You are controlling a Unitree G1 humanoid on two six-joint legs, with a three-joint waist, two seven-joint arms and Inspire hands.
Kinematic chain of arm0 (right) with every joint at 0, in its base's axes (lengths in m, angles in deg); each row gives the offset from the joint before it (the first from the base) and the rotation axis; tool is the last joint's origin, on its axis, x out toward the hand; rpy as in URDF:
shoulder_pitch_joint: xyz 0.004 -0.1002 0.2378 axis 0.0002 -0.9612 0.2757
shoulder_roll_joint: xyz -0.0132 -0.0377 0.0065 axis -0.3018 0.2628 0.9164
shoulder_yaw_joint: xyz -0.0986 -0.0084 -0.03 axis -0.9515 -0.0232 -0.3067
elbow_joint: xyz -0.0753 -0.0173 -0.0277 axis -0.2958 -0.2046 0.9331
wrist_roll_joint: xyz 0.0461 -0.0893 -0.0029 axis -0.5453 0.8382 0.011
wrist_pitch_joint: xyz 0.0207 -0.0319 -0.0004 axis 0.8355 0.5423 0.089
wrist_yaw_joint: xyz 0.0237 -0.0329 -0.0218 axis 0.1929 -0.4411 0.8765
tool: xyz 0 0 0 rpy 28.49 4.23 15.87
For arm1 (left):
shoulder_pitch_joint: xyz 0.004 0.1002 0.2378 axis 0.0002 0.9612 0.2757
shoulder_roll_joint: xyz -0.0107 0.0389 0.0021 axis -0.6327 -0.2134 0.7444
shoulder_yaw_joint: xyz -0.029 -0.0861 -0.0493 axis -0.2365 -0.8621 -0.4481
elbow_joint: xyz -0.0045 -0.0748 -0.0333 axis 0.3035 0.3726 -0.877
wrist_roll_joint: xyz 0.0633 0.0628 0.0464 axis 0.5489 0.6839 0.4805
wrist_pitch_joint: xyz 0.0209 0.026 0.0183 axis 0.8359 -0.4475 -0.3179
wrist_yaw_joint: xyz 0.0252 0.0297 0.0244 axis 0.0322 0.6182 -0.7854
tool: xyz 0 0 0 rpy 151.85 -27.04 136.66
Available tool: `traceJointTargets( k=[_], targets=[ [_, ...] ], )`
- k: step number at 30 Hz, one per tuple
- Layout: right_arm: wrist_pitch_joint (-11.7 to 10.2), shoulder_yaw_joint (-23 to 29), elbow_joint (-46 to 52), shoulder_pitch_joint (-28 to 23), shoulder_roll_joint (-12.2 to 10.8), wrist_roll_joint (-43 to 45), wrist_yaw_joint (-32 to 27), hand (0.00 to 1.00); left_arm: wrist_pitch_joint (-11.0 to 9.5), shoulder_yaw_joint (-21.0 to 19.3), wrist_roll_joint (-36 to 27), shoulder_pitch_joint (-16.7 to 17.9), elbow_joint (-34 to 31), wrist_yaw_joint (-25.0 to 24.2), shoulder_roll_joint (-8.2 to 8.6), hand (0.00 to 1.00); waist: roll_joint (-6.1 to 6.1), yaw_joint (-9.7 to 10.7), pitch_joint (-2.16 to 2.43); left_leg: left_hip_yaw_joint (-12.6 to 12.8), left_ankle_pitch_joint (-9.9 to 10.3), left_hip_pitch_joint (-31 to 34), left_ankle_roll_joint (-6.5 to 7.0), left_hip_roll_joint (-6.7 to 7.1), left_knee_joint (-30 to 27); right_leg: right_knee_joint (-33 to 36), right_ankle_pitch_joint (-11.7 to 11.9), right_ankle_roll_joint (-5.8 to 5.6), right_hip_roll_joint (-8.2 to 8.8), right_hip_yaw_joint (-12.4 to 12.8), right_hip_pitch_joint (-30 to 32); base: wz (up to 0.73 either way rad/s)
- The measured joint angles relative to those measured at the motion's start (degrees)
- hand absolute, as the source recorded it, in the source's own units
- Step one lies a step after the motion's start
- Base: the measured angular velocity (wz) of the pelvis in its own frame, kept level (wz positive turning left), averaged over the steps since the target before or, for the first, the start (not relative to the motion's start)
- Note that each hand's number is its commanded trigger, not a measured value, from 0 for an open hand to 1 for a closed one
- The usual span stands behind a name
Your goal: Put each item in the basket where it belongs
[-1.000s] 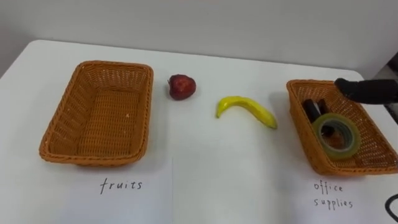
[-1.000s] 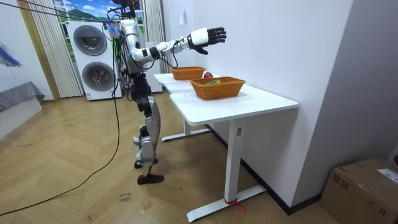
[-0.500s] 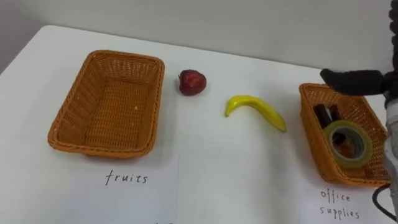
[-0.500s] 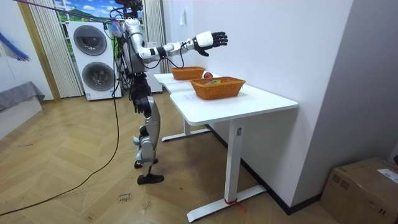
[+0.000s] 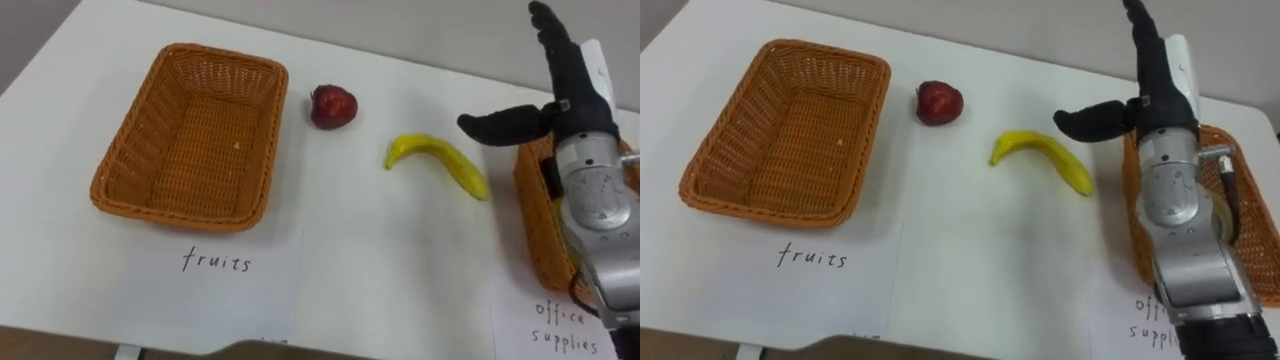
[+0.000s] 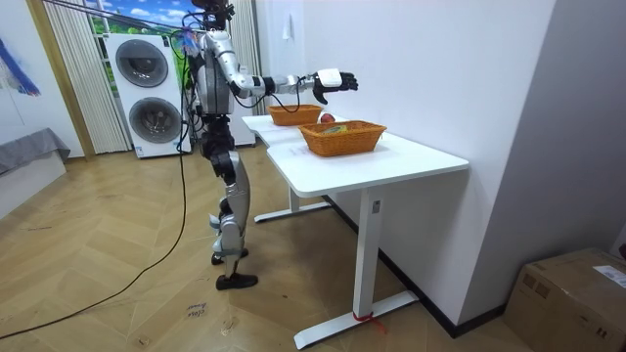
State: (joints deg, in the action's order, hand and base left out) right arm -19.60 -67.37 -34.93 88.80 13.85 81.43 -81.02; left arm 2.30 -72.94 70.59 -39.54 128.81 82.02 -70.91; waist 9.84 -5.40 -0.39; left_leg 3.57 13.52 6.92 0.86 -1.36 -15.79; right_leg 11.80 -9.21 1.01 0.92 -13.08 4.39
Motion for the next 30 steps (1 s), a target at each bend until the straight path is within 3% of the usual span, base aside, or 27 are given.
traceJointTargets(
  k=[11,22,30],
  targets=[
    [0.0,-1.5,-15.0,6.8,0.7,0.1,0.3,0.0,0.2,0.1,-0.1,-0.6,0.4,0.1,-0.61,0.0,0.02,-1.5,-0.14,-1.0,-0.1,0.8,-0.01,0.02,-0.2,-0.2,0.0,0.0,0.05,-1.3,0.7,0.04],
    [-0.1,-3.4,-16.9,9.4,0.7,4.3,0.3,0.0,0.5,2.2,-0.2,-0.4,2.4,0.3,-0.7,0.0,-0.55,-1.3,-0.56,-1.1,-0.1,0.8,-0.06,0.03,0.0,-0.3,0.0,0.0,0.06,-1.2,0.8,0.0],
    [-0.3,-3.5,-17.9,9.6,0.8,5.0,0.3,0.0,0.4,2.6,-0.3,-1.0,2.7,0.9,-0.63,0.0,-0.63,-1.4,-0.6,-1.1,-0.1,2.3,-0.07,0.04,-1.0,-0.1,0.0,0.04,0.11,-1.4,1.9,0.0]
  ],
)
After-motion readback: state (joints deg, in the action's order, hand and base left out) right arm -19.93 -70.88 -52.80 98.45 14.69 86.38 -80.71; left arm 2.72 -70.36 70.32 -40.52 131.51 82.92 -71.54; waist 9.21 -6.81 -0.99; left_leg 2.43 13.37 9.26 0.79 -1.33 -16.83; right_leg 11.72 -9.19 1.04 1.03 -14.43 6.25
